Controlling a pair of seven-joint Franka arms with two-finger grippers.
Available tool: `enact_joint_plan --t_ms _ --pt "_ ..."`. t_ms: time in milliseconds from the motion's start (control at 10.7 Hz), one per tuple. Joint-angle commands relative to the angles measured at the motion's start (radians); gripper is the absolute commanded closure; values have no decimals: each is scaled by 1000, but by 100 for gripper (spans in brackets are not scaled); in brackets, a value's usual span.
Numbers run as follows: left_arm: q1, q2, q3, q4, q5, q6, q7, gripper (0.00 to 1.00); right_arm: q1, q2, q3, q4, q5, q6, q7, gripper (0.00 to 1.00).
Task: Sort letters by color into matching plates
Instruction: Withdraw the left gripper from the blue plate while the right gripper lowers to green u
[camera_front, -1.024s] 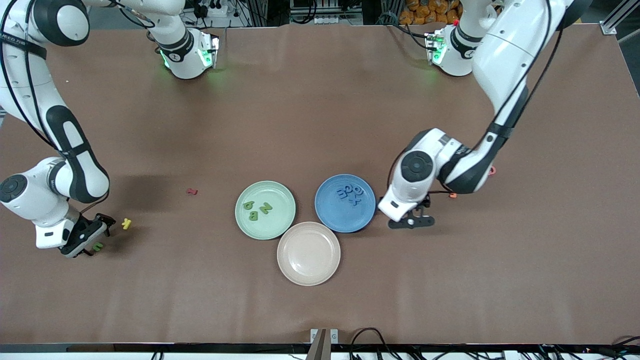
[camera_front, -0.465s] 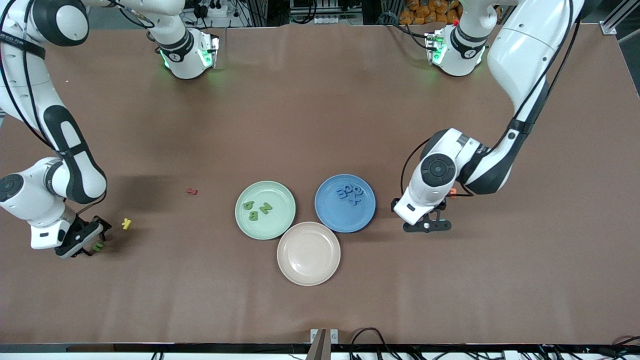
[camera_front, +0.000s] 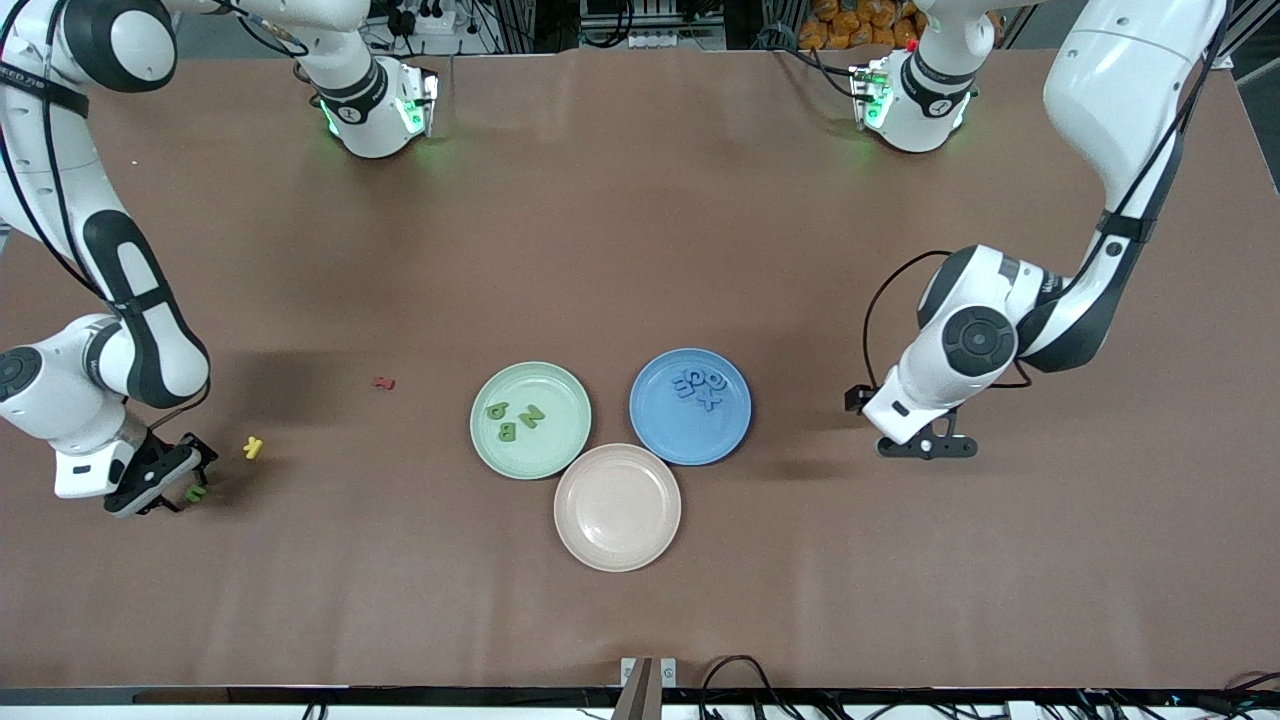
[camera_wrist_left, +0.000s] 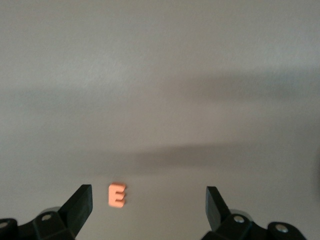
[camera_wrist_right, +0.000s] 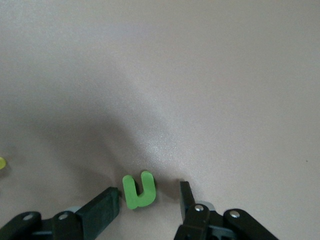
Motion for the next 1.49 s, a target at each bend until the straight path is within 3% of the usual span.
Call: enact_joint_plan --t_ms 0,465,651,931,1210,1396 --pt "-113 -161 138 -143 -151 -2 123 0 -19 15 22 15 8 10 15 42" --pt "-183 -345 321 -289 -256 -2 362 0 -16 15 45 15 10 10 35 45" --pt "-191 -427 379 -303 -303 -64 448 0 -16 15 45 13 8 10 35 46" --pt "-193 -487 421 -215 -327 -190 458 0 -19 15 45 13 8 10 35 46" --pt "-179 -530 423 -106 -328 -220 410 0 -30 15 45 9 8 10 33 41" --pt "-173 -516 423 29 -351 -337 410 0 -31 15 45 7 7 10 33 40"
